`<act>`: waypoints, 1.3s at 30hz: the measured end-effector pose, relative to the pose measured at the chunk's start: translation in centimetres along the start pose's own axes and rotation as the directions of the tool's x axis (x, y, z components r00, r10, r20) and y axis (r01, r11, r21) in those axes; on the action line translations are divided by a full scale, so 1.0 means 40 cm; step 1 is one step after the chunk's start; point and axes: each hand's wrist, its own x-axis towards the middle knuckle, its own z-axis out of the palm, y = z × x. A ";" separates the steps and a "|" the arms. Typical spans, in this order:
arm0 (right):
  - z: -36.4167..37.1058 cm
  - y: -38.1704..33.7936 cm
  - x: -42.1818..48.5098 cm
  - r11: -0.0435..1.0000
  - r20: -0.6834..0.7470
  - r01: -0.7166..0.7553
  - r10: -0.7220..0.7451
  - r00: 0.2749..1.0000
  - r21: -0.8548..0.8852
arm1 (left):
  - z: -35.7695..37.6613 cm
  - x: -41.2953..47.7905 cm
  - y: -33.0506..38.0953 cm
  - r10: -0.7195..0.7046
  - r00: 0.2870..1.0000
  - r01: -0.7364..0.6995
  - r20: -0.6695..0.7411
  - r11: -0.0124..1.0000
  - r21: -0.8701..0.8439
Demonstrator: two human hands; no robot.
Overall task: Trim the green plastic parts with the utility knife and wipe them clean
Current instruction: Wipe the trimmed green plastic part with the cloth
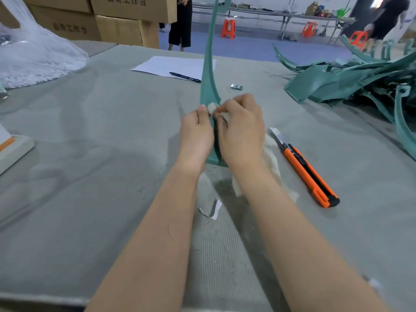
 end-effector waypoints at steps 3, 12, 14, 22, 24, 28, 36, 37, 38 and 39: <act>0.019 -0.010 0.060 0.995 -0.015 -0.041 0.039 0.999 -0.094 | 0.015 -0.006 -0.005 0.013 1.000 -0.014 0.012 0.999 0.031; 0.016 0.049 -0.011 1.000 0.057 -0.024 0.023 0.998 0.004 | -0.014 0.016 -0.013 0.081 0.993 -0.077 -0.083 0.996 0.054; -0.002 0.078 0.012 0.992 0.083 -0.121 0.124 0.989 -0.041 | -0.006 0.010 -0.011 0.071 0.992 -0.072 -0.104 0.997 -0.007; -0.063 0.021 0.065 0.936 -0.116 -0.151 0.196 0.974 0.318 | -0.006 0.012 0.005 -0.032 0.999 0.029 -0.004 0.936 -0.350; -0.036 -0.031 0.016 0.960 0.012 -0.007 0.004 1.000 0.279 | -0.016 0.002 0.008 -0.073 0.975 0.167 0.208 0.860 -0.482; 0.000 -0.030 -0.090 0.976 0.373 0.206 -0.219 0.902 0.075 | -0.029 -0.011 -0.015 -0.105 0.904 0.366 0.415 0.691 -0.623; 0.014 -0.061 -0.094 0.994 0.412 0.101 -0.108 0.905 0.039 | 0.015 -0.043 -0.044 0.005 0.945 0.276 0.326 0.520 -0.808; 0.013 -0.068 -0.115 0.989 0.416 0.140 -0.147 0.898 0.046 | 0.013 -0.053 -0.055 0.037 0.953 0.251 0.302 0.464 -0.849; 0.013 -0.060 -0.106 0.988 0.411 0.150 -0.149 0.899 0.029 | 0.004 -0.044 -0.058 0.030 0.952 0.254 0.304 0.478 -0.841; 0.017 -0.042 -0.070 0.993 0.412 0.116 -0.097 0.906 -0.021 | -0.006 -0.028 -0.045 0.016 0.938 0.284 0.345 0.534 -0.796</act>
